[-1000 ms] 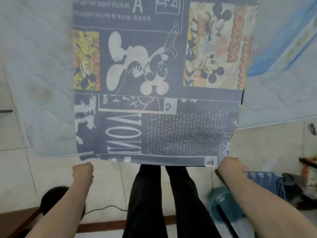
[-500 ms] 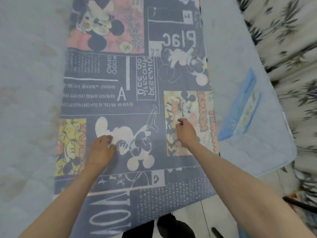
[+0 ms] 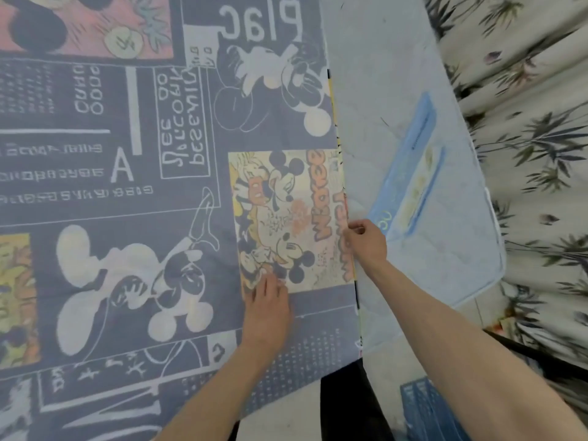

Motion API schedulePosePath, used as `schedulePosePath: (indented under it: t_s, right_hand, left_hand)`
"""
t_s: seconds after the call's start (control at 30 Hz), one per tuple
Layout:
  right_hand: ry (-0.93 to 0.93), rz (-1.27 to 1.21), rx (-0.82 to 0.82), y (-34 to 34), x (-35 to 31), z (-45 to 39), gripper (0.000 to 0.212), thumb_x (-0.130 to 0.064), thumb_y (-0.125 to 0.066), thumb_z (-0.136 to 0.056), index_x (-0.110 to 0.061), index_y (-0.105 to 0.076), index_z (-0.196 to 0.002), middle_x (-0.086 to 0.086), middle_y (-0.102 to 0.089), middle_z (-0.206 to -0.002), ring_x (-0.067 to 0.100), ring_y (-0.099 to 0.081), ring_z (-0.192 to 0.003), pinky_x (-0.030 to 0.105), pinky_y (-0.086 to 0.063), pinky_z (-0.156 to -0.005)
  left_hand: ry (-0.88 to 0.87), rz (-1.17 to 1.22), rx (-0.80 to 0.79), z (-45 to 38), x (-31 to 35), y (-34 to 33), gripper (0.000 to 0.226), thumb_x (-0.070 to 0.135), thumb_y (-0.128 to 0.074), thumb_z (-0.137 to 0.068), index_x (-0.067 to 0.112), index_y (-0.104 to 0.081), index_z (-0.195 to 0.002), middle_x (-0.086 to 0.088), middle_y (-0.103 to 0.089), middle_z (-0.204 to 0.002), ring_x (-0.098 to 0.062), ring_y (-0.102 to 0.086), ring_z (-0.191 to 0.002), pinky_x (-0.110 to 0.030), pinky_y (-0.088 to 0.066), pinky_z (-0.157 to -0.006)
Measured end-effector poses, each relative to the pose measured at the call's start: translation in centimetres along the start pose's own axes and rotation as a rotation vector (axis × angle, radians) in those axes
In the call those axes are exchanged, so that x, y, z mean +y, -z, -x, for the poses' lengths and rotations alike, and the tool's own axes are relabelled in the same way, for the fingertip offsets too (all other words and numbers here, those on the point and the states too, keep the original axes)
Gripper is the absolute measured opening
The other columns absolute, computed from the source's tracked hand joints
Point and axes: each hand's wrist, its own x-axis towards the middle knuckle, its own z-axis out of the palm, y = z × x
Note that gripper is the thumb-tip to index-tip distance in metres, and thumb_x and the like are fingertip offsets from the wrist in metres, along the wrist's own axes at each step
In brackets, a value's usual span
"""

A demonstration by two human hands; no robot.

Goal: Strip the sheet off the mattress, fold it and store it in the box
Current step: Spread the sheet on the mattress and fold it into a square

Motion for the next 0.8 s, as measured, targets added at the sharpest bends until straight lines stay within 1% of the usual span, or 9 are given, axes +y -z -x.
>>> schedulePosePath:
  t_s: [0.07,0.17,0.27,0.3,0.4,0.53,0.63,0.7,0.8]
  right_hand:
    - [0.087,-0.035,-0.021,0.4,-0.8,-2.0,0.021,-0.034,-0.071,-0.087,-0.02,-0.071,-0.103,-0.006,-0.07,-0.092,0.013,-0.066,-0.088,0.027,-0.048,-0.075]
    - [0.191,-0.088,-0.095,1.1,-2.1,-5.1,0.013,-0.035,-0.07,-0.088,-0.028,-0.069,-0.098,-0.017,-0.067,-0.084,0.006,-0.064,-0.08,0.026,-0.049,-0.068]
    - [0.281,-0.068,-0.181,1.6,-3.1,-7.5,0.01,-0.034,-0.069,-0.087,-0.028,-0.071,-0.095,-0.019,-0.064,-0.08,0.004,-0.062,-0.077,0.017,-0.041,-0.06]
    - [0.293,-0.057,-0.223,1.7,-3.5,-8.1,0.009,-0.036,-0.07,-0.086,-0.028,-0.071,-0.09,-0.018,-0.064,-0.079,0.005,-0.06,-0.075,0.017,-0.041,-0.06]
    - [0.263,-0.075,-0.309,1.7,-4.2,-9.3,0.013,-0.036,-0.072,-0.082,-0.028,-0.063,-0.077,-0.013,-0.066,-0.075,0.011,-0.064,-0.074,0.031,-0.05,-0.065]
    - [0.155,-0.154,-0.371,1.9,-4.6,-10.3,0.013,-0.032,-0.073,-0.079,-0.021,-0.069,-0.085,-0.001,-0.073,-0.082,0.022,-0.071,-0.08,0.044,-0.059,-0.079]
    - [0.118,-0.209,-0.404,1.9,-5.6,-10.4,0.017,-0.029,-0.075,-0.08,-0.015,-0.072,-0.089,0.006,-0.075,-0.086,0.028,-0.072,-0.083,0.049,-0.059,-0.082]
    - [0.102,-0.235,-0.414,2.0,-6.2,-10.6,0.015,-0.026,-0.075,-0.081,-0.014,-0.071,-0.089,0.008,-0.075,-0.086,0.026,-0.069,-0.075,0.051,-0.059,-0.081]
    - [0.098,-0.218,-0.429,2.2,-6.6,-11.1,0.016,-0.028,-0.075,-0.084,-0.013,-0.071,-0.087,0.008,-0.074,-0.082,0.02,-0.063,-0.069,0.047,-0.06,-0.08]
  left_hand:
    - [-0.009,-0.018,0.001,-2.1,4.0,-0.6,0.034,0.034,-0.036,-0.107,0.016,-0.05,-0.132,-0.009,-0.044,-0.142,-0.03,-0.04,-0.134,-0.045,-0.035,-0.105]
    - [0.071,0.067,0.052,-4.9,9.7,-0.9,0.033,0.043,-0.041,-0.104,0.017,-0.06,-0.11,-0.003,-0.062,-0.109,-0.025,-0.057,-0.107,-0.04,-0.042,-0.09]
    - [0.199,0.139,0.142,-6.3,14.3,-0.5,0.035,0.049,-0.066,-0.088,0.017,-0.063,-0.076,-0.001,-0.065,-0.073,-0.025,-0.064,-0.075,-0.038,-0.047,-0.069]
    - [0.247,0.146,0.151,-6.5,15.5,-0.7,0.036,0.05,-0.072,-0.083,0.017,-0.063,-0.071,0.0,-0.063,-0.067,-0.025,-0.063,-0.07,-0.037,-0.047,-0.066]
    - [0.383,0.147,0.189,-6.7,17.9,-1.1,0.032,0.044,-0.077,-0.077,0.017,-0.061,-0.069,-0.001,-0.06,-0.065,-0.026,-0.061,-0.066,-0.037,-0.046,-0.064]
    - [0.471,0.129,0.33,-7.1,18.9,-2.0,0.026,0.029,-0.083,-0.073,0.017,-0.06,-0.065,-0.002,-0.058,-0.06,-0.026,-0.06,-0.061,-0.036,-0.044,-0.061]
    - [0.502,0.167,0.356,-7.3,18.8,-2.3,0.023,0.03,-0.083,-0.077,0.02,-0.064,-0.068,0.002,-0.062,-0.063,-0.023,-0.063,-0.065,-0.036,-0.045,-0.066]
    - [0.513,0.234,0.339,-7.3,18.6,-2.5,0.019,0.035,-0.077,-0.086,0.022,-0.067,-0.076,0.005,-0.066,-0.071,-0.021,-0.065,-0.074,-0.038,-0.044,-0.072]
    - [0.527,0.298,0.292,-7.4,18.2,-2.9,0.021,0.043,-0.056,-0.1,0.026,-0.066,-0.091,0.009,-0.069,-0.088,-0.016,-0.064,-0.091,-0.037,-0.038,-0.085]
